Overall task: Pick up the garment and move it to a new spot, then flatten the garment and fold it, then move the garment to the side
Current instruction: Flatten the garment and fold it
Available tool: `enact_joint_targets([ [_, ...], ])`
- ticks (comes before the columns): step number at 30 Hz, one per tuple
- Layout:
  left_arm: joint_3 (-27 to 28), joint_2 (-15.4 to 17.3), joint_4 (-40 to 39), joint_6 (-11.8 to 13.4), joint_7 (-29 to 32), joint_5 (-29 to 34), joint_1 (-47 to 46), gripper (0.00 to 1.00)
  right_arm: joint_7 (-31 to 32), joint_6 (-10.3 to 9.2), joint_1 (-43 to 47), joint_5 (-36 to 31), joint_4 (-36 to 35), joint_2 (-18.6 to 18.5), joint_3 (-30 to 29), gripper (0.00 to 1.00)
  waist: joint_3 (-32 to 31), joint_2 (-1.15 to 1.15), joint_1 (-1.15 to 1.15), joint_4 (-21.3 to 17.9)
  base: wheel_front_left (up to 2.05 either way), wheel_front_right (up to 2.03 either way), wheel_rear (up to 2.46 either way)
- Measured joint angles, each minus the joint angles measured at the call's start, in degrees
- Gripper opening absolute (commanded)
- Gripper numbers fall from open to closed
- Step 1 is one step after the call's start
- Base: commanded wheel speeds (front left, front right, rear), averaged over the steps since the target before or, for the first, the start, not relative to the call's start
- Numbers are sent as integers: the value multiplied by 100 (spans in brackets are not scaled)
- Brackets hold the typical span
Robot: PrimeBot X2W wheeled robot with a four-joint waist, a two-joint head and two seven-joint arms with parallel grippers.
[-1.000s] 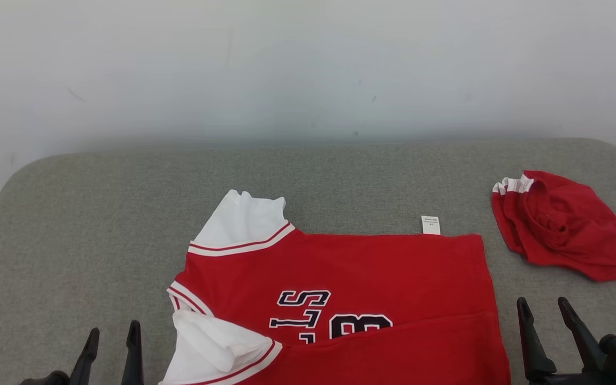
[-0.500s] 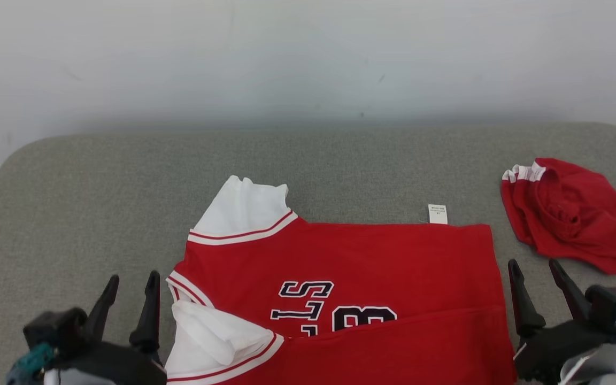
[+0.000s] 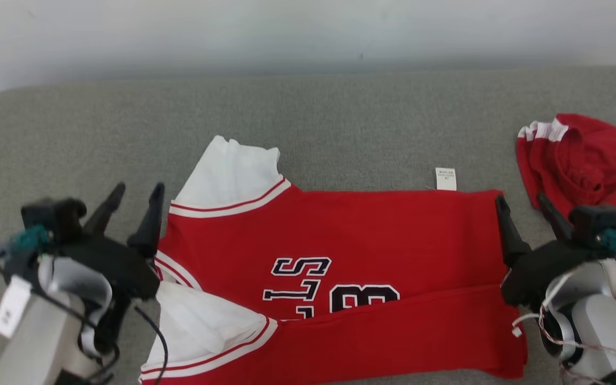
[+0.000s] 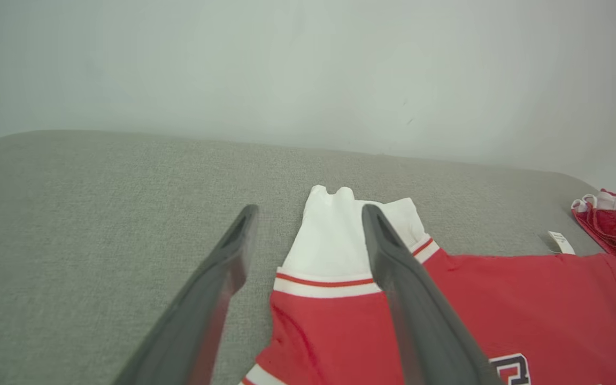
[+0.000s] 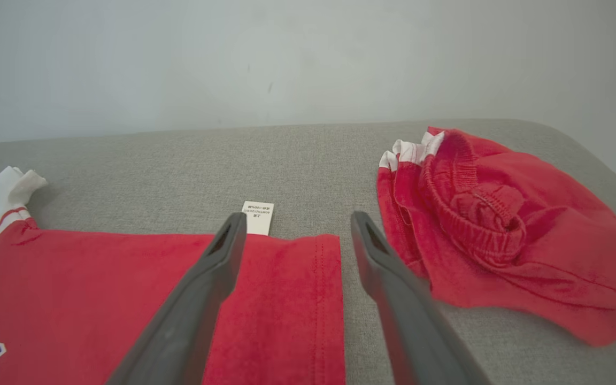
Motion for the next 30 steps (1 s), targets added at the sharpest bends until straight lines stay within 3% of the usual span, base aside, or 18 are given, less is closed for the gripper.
enact_joint_targets([
  [6,-18,98,548,-204,257,5,-994,100,223,0,-615,-86,291,99,152,100,443,0,0,-57,0,0,0],
  [11,-245,200,1855,-444,695,-74,-2453,100,448,-51,-1631,-344,725,200,345,100,1467,1,0,-340,0,0,0],
  [14,-583,218,2540,-450,681,-96,-3036,100,488,-52,-1841,-491,898,283,430,100,1895,0,-1,-644,0,0,0],
  [19,-969,247,2731,-452,559,-127,-3239,100,490,-54,-1888,-491,1021,338,467,100,1959,0,-1,-753,0,0,0],
  [20,-982,274,2761,-452,549,-166,-3264,100,493,-57,-1904,-491,1038,360,483,86,1964,-1,-1,-770,0,0,0],
  [21,-1022,290,2809,-452,532,-190,-3277,50,493,-57,-1926,-491,1050,370,494,46,1970,0,-2,-788,0,0,0],
  [22,-1067,282,2859,-452,526,-209,-3303,10,493,-56,-1941,-491,1055,369,500,0,1977,-1,-2,-802,0,0,0],
  [23,-1076,270,2910,-452,526,-267,-3357,0,494,-53,-1956,-491,1060,370,517,0,1984,0,-2,-810,0,0,0],
  [30,-1410,265,3119,-452,272,-573,-3488,0,354,52,-2078,-535,1215,363,564,0,1874,0,-1,-774,0,0,0],
])
